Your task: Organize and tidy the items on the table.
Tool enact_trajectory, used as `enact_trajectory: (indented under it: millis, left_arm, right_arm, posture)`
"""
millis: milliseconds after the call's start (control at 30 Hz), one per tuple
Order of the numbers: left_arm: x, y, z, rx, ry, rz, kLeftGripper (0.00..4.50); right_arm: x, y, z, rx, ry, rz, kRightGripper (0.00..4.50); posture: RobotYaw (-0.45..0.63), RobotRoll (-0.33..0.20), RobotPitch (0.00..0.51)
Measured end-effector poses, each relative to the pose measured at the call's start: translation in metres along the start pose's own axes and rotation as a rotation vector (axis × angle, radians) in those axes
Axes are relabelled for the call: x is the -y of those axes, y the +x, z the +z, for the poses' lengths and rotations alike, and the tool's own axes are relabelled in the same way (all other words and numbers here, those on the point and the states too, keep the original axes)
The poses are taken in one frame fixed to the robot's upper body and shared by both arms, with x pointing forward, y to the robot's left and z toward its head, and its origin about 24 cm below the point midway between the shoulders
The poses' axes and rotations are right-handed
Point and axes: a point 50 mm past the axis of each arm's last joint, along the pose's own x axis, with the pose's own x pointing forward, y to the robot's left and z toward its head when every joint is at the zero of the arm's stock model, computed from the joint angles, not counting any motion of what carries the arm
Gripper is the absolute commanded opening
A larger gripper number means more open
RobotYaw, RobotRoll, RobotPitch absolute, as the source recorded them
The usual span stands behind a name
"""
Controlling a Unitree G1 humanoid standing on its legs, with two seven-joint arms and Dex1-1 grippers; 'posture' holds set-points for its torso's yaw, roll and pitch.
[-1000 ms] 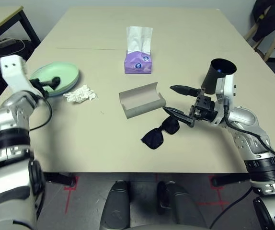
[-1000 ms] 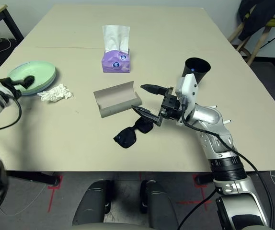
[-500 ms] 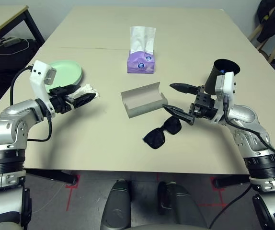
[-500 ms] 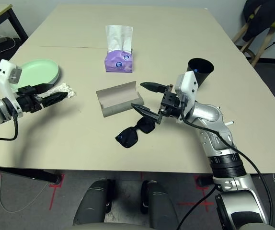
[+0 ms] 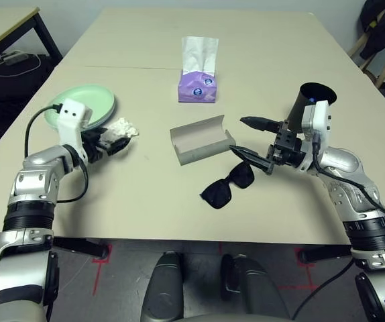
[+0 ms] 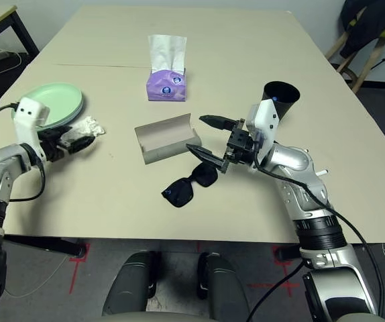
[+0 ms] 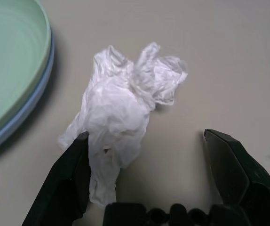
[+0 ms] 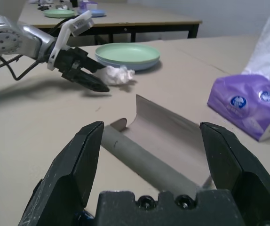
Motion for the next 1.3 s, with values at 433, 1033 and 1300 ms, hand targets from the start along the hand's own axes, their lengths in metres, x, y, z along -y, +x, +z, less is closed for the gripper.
enact_trajectory:
  millis: [433, 1033, 1300]
  left_arm:
    - [-0.004, -0.004, 0.016, 0.051, 0.023, 0.037, 0.02]
    - [-0.037, -0.016, 0.08, 0.276, -0.133, 0.43, 0.02]
    - [-0.049, 0.011, 0.074, 0.285, -0.243, 0.597, 1.9]
  right_arm:
    - [-0.002, 0.001, 0.0, 0.009, 0.004, -0.012, 4.5]
    - [-0.006, 0.008, -0.001, 0.045, 0.01, 0.001, 4.5]
    - [-0.007, 0.01, -0.001, 0.05, 0.009, -0.001, 4.5]
  posture:
    - [0.15, 0.0, 0.117]
    - [0.17, 0.0, 0.107]
    - [0.14, 0.0, 0.106]
